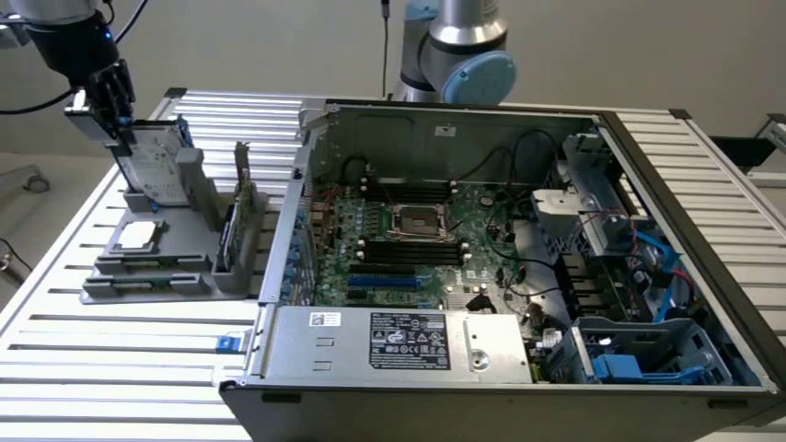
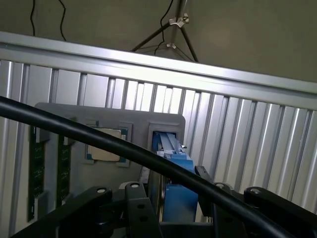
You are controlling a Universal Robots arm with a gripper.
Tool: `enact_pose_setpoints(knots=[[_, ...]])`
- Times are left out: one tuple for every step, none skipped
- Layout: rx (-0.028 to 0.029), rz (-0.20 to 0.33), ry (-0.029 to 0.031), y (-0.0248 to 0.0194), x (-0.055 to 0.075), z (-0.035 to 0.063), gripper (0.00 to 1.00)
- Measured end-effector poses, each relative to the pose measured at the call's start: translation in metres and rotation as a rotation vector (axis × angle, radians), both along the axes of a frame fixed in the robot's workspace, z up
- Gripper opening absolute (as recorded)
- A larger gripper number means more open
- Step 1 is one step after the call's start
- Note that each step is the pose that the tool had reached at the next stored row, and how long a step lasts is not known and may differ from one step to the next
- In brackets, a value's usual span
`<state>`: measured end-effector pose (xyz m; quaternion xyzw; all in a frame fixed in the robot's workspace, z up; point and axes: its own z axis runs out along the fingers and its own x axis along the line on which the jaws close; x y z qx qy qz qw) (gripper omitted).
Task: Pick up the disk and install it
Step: 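Pick up the disk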
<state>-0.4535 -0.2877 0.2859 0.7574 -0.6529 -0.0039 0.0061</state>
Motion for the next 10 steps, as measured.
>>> enact_pose_setpoints(knots=[[0.0001,0.0,-0.0013,0.0,-0.0002,-0.0005,0.48],[0.0001,0.0,-0.002,0.0,-0.0004,-0.0008,0.48],[0.0001,0.0,-0.002,0.0,-0.0005,-0.0009,0.48],[0.0,0.0,-0.002,0.0,-0.0006,-0.001,0.48],[0.0,0.0,-0.0019,0.0,-0.0006,-0.001,0.48],[0.0,0.0,-0.002,0.0,-0.0006,-0.0012,0.48],[0.0,0.0,-0.0019,0.0,-0.0007,-0.0012,0.48],[0.0,0.0,-0.0018,0.0,-0.0007,-0.0012,0.48],[0.0,0.0,-0.0017,0.0,-0.0007,-0.0012,0.46],[0.0,0.0,-0.0018,0.0,-0.0007,-0.0013,0.46]])
